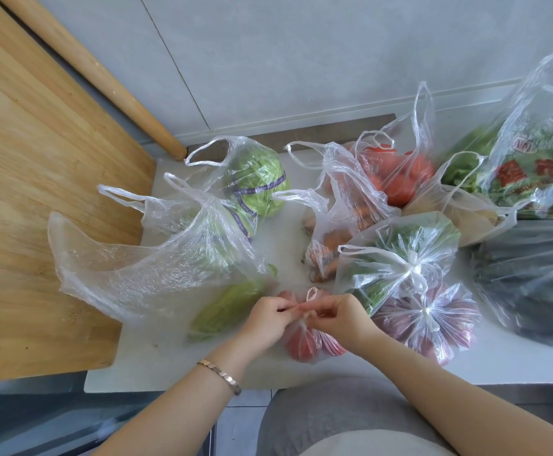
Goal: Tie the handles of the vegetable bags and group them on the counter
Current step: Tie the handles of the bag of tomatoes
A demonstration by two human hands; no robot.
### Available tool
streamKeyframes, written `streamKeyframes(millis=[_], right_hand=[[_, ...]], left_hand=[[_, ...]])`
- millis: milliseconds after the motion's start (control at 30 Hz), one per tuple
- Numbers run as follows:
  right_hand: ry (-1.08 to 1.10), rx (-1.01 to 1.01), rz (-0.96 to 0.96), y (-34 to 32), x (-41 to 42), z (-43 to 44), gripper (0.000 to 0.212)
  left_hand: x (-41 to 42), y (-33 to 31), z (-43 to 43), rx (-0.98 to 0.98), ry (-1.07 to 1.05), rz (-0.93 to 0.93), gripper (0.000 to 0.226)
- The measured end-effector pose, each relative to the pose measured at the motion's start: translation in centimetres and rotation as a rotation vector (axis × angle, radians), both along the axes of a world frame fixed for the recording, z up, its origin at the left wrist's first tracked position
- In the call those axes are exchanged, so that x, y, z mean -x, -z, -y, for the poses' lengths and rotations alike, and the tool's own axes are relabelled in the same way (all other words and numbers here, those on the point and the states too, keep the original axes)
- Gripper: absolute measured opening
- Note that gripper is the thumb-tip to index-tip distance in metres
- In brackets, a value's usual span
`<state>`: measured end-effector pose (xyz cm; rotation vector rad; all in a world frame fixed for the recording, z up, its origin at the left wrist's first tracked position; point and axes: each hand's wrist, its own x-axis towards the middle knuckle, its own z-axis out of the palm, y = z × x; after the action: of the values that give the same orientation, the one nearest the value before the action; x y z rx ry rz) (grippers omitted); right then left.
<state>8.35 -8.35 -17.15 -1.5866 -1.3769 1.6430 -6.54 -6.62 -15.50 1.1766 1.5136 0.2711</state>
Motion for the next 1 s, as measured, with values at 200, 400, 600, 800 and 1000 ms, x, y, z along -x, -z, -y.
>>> streamKeyframes(millis=[200,400,600,800,1000], right_hand=[[-0.268,-0.877,0.534,1.3,0.0,-0.7,0.002],[-0.308,-0.697,0.521,0.9,0.2,-0.2,0.007],[0.084,-0.060,0.150,0.4,0.7,0.0,0.008],[0.166,0.154,-0.234,-0.7,0.4,0.0,0.014],[0.045,-0.222,0.064,1.1,0.6,0.0,0.018]], left_hand=[[0.4,-0.1,-0.4,0.246,-0.164,0.096,0.026],[0.6,-0.1,-0.5,0.315,-0.181,0.112,0.030],[0.4,-0.1,-0.4,0.278,-0.200,0.122,0.019],[0.1,-0.2,0.0,-0.047,-0.098,-0.029,0.018],[0.1,-0.1,-0.3,0.153,-0.155,0.044,0.020]])
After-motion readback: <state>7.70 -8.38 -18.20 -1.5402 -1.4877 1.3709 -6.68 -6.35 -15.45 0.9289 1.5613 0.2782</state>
